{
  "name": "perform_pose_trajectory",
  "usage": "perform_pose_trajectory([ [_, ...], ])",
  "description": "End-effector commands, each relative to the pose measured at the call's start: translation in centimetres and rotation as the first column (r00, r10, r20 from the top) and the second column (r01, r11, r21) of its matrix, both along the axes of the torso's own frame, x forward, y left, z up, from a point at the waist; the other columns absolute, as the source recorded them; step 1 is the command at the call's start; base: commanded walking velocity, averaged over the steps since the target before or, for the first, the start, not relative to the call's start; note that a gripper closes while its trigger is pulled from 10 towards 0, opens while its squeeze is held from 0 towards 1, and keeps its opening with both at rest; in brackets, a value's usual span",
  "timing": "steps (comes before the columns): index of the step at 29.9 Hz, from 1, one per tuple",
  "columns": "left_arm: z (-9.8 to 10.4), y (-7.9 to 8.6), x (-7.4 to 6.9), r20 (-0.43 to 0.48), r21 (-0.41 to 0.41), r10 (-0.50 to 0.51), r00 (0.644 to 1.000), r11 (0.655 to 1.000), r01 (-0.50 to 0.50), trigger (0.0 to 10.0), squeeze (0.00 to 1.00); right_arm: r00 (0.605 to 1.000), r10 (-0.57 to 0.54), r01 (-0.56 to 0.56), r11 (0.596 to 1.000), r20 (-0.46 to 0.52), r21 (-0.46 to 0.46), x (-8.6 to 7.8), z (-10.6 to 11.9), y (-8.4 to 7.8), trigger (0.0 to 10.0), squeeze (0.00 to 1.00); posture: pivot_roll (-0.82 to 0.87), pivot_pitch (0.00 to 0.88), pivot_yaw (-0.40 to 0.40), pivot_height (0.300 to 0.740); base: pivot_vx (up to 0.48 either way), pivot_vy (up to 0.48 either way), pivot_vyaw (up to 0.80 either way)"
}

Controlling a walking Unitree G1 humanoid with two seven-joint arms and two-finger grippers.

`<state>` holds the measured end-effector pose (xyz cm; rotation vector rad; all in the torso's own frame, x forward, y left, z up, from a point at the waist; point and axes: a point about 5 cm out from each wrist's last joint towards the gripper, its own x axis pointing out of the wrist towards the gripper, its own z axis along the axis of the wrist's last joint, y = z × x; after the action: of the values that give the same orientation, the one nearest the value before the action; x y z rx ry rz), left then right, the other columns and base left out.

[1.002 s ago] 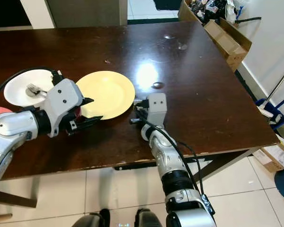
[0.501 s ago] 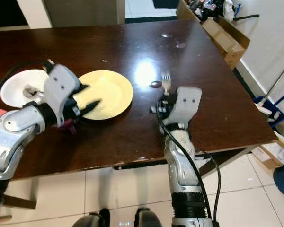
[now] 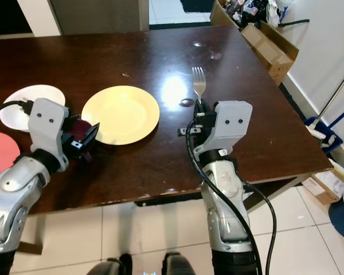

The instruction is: Setting the table

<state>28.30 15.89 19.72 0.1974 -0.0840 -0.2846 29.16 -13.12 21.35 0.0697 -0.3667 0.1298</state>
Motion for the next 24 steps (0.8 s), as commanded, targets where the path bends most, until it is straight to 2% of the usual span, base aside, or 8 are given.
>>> perform_pose_trajectory([
  [1, -0.3, 0.5, -0.5, -0.004, -0.010, 0.031, 1.000, 0.999, -0.031, 10.0, 0.00, 1.000, 0.023, -0.023, 1.000, -0.005, -0.001, 0.0, 0.2, 0.6, 10.0, 0.00, -0.11, 0.119, 0.038, 0.740, 0.000, 0.000, 0.00],
  [24, 0.2, 0.3, -0.6, 0.014, -0.012, 0.032, 0.999, 0.999, -0.032, 10.0, 0.00, 0.997, 0.065, -0.063, 0.998, -0.037, 0.029, 0.0, 0.0, 1.8, 10.0, 0.00, -0.10, 0.121, 0.052, 0.740, -0.287, 0.000, 0.00],
])
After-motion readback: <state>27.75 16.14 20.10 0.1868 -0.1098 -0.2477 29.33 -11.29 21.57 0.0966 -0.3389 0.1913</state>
